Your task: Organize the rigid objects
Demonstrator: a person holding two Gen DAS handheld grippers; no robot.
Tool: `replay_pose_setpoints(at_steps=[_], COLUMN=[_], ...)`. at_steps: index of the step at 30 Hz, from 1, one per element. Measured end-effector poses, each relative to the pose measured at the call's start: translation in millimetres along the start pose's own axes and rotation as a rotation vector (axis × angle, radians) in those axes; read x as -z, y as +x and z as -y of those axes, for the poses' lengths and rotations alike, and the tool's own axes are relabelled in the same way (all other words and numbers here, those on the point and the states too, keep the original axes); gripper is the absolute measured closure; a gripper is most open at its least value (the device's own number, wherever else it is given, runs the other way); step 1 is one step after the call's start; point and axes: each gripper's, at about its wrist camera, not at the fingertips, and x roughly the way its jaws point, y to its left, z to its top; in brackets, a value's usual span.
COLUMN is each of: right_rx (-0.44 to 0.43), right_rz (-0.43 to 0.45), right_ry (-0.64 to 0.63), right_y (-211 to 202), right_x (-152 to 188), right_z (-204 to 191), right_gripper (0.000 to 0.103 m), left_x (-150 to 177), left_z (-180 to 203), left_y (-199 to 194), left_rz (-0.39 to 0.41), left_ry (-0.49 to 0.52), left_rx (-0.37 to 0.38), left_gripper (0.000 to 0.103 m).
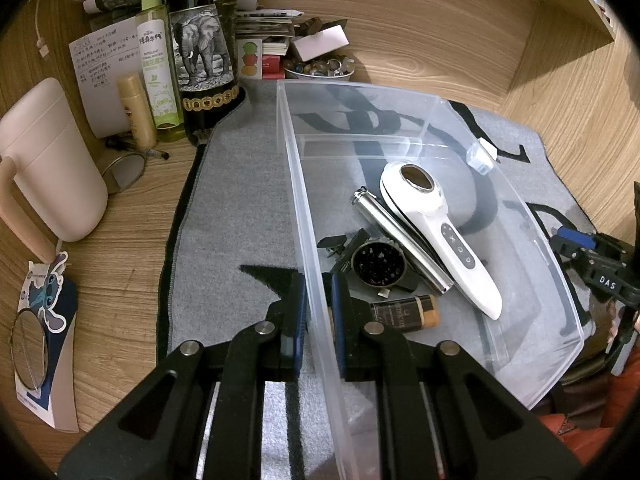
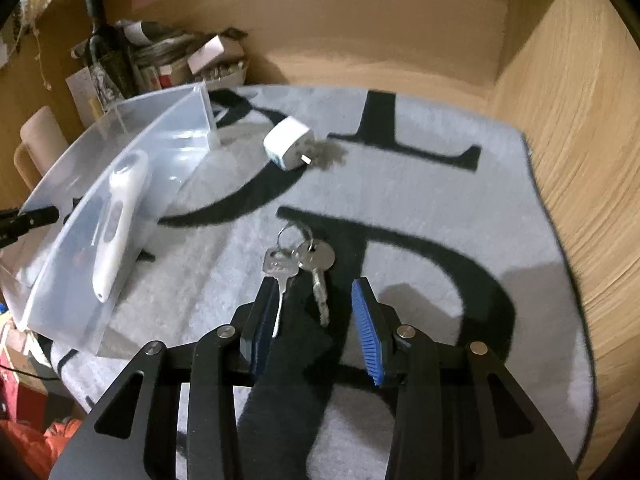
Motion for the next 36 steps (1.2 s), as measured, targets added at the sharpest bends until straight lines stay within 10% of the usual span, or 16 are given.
replay_pose_setpoints(at_steps=[25, 29, 36], right_rx=[-0.171, -0.069, -0.045], right_rz=[-0.033, -0.011, -0.080], right_ry=[-0.176, -0.246, -0.311], right_y=[20, 11, 32], right_x=[-8, -18, -28], right_z=[-60, -46, -34], right_gripper=[0.066, 0.038, 0.020], left_x=[0, 0, 2], left_z=[0, 0, 0], left_y=[0, -1, 0], left_rz=[-0.001, -0.001, -0.004], left_ry=[0.001, 0.002, -0.010], left_rx=[0.000, 0.000, -0.002], left_gripper=[0.091, 0.091, 0.091])
